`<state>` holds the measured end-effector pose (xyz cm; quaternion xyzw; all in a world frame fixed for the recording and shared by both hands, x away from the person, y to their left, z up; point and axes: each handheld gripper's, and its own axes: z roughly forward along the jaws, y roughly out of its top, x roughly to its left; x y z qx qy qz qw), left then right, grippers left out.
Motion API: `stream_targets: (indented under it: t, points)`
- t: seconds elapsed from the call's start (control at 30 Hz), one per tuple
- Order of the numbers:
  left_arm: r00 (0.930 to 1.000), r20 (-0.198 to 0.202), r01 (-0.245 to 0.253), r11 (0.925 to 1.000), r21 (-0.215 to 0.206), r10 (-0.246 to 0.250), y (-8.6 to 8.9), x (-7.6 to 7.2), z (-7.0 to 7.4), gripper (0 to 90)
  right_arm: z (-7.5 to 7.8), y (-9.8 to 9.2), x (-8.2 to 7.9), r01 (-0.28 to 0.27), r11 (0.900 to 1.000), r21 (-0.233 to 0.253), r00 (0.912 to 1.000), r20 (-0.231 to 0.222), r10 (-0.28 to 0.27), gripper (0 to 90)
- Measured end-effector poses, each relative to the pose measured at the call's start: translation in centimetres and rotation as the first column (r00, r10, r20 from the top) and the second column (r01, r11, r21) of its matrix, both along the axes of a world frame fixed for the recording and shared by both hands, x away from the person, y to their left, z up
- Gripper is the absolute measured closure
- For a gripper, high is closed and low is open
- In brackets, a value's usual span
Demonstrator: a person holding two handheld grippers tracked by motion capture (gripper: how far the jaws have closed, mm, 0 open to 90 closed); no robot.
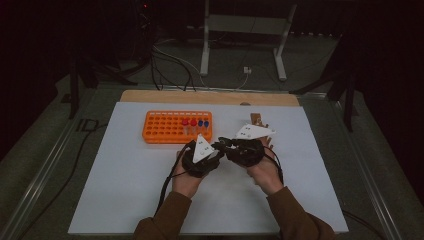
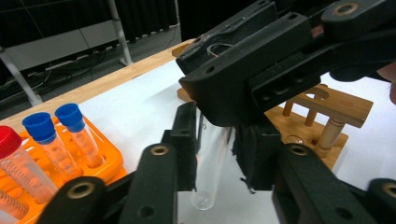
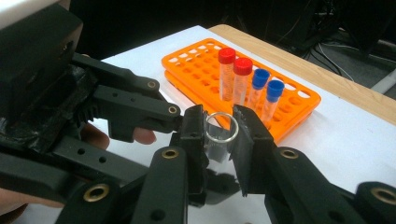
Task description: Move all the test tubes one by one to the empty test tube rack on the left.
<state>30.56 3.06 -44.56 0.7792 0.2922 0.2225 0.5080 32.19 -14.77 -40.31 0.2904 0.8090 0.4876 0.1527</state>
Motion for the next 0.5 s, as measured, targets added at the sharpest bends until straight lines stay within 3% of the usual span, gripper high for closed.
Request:
stream_targets:
  t: [0.2, 0.4, 0.5]
  points:
    - [0.9999, 0.001, 0.01, 0.9999, -0.002, -0.01, -0.1, 0.0, -0.1, 75.7, -0.1, -0.2, 0.1, -0.005, 1.0, 0.006, 1.0, -0.007, 0.005, 75.4]
    - [1.0, -0.003, -0.003, 1.0, -0.001, 0.003, 0.2, 0.2, -0.1, 76.1, -0.2, -1.0, 0.1, 0.0, 0.999, 0.054, 1.0, -0.002, 0.0, 48.8]
    - [0.9999, -0.005, -0.016, 0.9998, -0.009, 0.016, 0.5, 0.3, 0.0, 76.1, -0.4, -1.5, 0.1, 0.031, 0.997, 0.065, 0.9995, 0.009, -0.032, 35.0]
